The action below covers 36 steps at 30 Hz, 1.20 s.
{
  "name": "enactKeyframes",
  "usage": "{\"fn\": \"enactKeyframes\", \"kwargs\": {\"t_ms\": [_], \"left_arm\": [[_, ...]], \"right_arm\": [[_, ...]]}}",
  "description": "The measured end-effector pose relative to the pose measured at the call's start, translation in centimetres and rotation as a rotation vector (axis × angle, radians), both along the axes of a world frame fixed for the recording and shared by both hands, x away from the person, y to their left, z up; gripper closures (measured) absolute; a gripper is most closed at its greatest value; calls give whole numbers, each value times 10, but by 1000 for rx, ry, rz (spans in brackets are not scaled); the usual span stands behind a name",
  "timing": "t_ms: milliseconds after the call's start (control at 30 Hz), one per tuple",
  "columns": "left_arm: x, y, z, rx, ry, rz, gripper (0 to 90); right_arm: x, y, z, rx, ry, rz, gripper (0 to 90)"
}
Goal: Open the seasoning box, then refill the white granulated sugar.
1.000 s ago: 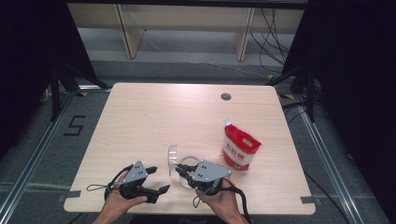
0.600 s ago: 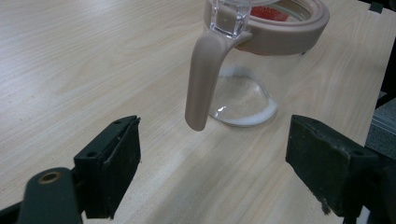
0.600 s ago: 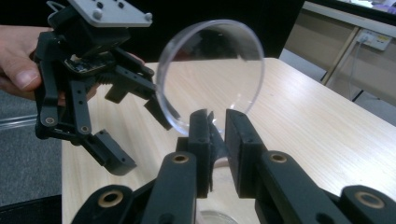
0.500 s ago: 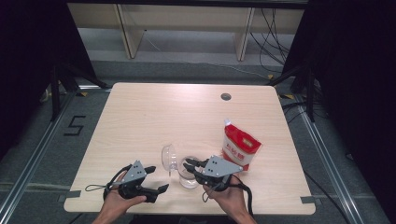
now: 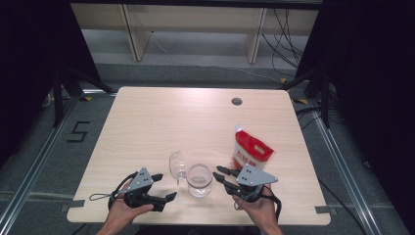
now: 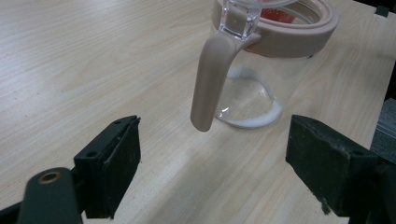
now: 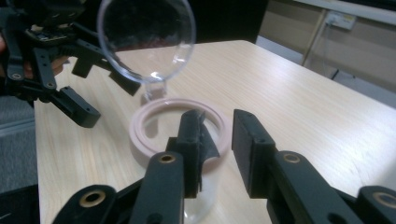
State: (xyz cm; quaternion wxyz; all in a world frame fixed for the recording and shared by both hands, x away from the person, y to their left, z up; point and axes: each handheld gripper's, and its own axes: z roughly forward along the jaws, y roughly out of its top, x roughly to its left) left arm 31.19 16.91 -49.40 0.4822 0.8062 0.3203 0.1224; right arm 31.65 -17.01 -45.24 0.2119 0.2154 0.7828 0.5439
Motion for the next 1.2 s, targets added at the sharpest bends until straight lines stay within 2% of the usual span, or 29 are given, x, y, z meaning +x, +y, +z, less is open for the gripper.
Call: {"fn": "enactKeyframes", "kwargs": {"t_ms": [33,67,100,200,233,300,333,367,400,433,467,567,700,767,833,867,933,967,1033,1100,1133,1167,1200], "left_arm": [[1,1,0,-1,-7,-1,175],[1,0,-1,-12,8,18,175],[1,1,0,-7,9,20,176],[0,2,0,-5,7,25,176],[0,2,-1,-22,9,23,175],[-2,3,0,-11,4,26,175],[-2,3,1,-6,0,20,175],[-1,3,1,1,-8,5,175],[-3,1,0,-6,8,18,175],[-3,1,0,-6,8,18,175],[-3,0,0,-11,9,15,175],[-2,1,0,4,9,13,175],[-2,0,0,-13,16,15,174],[-3,0,-1,-13,14,12,174],[-3,0,0,-4,10,12,173],[-2,1,0,4,3,9,174],[-2,1,0,5,1,7,174],[-2,2,0,10,1,8,174],[-1,2,0,5,0,4,174],[-2,2,0,-4,8,15,173],[0,3,0,6,-4,7,173],[-1,2,-1,-8,14,27,173],[0,2,-1,-9,9,25,173]], "right_arm": [[-1,-3,-1,13,12,-8,699],[-2,-5,-1,16,10,-7,676],[-4,-6,-1,13,9,-23,654],[-4,-10,-2,8,20,-19,620],[-6,-12,-3,12,35,-39,609],[-7,-18,-6,28,37,-59,576],[-8,-19,-6,28,61,-49,562],[-8,-19,-6,28,61,-49,562],[-9,-22,-7,29,41,-59,538],[-8,-25,-7,26,28,-48,536],[-12,-27,-7,24,65,-60,532],[-12,-32,-7,24,52,-65,521],[-17,-42,-11,53,83,-95,510],[-17,-46,-11,27,52,-91,508],[-21,-47,-12,33,60,-90,499],[-22,-48,-12,20,67,-86,492],[-23,-52,-12,13,51,-96,479],[-24,-53,-13,23,65,-107,475],[-23,-55,-13,18,57,-102,472],[-25,-58,-14,22,67,-114,468],[-26,-61,-14,-4,67,-122,464],[-26,-61,-14,-4,67,-122,464],[-29,-63,-15,15,98,-144,461]]}}
